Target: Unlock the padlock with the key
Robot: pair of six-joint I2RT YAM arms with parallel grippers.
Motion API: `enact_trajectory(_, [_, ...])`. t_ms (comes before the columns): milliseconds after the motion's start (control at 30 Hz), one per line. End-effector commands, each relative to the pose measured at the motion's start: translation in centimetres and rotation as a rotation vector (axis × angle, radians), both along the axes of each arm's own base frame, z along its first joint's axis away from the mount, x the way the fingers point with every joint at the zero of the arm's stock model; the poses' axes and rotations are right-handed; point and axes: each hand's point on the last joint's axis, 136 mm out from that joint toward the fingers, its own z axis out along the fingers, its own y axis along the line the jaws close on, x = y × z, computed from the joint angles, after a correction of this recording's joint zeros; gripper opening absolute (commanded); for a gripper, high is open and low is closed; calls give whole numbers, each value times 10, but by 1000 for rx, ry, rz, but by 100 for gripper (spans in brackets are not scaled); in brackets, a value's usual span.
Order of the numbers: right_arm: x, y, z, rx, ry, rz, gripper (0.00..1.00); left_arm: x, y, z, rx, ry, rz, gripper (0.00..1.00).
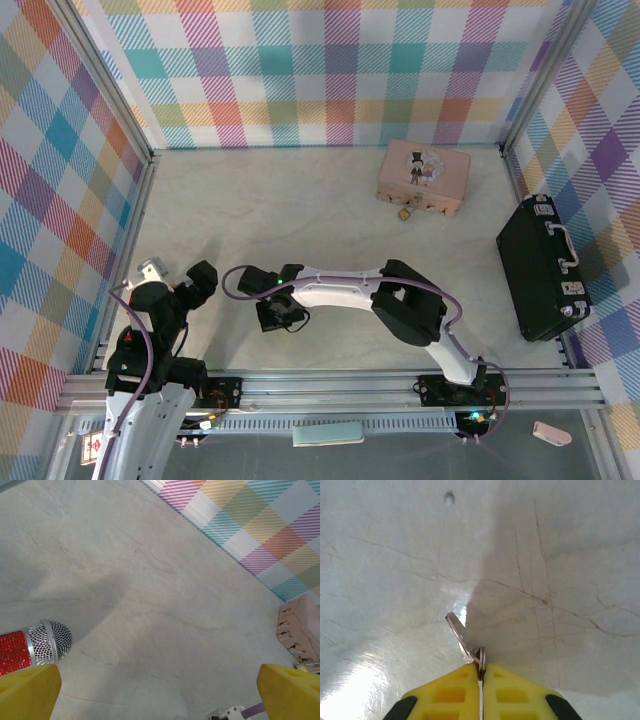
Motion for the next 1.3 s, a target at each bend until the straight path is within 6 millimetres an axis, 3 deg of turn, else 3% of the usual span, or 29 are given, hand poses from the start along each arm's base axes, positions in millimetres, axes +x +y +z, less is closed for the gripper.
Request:
enact_trajectory(0, [6, -9, -4, 0, -43, 16, 5, 4, -5, -3, 6, 7, -30, 100])
enact_trajectory(267, [7, -4, 10, 117, -74, 32, 0, 9, -11, -11, 0, 52, -55, 100])
enact_trajectory(633, [27, -22, 32, 315, -102, -71, 0, 19, -30, -18, -46, 107, -145, 100])
enact_trajectory(833, [48, -43, 56, 445, -147, -159, 0, 34, -65, -9, -176, 100, -288, 99])
enact_trajectory(1000, [67, -60, 82, 589, -185, -208, 0, 51, -110, -2, -308, 105, -491, 92])
enact_trajectory(1133, [79, -65, 101, 696, -221, -184, 0, 62, -142, 10, -336, 80, -624, 91])
enact_trajectory(1267, [88, -67, 115, 769, -253, -161, 0, 68, -167, 8, -356, 81, -700, 87])
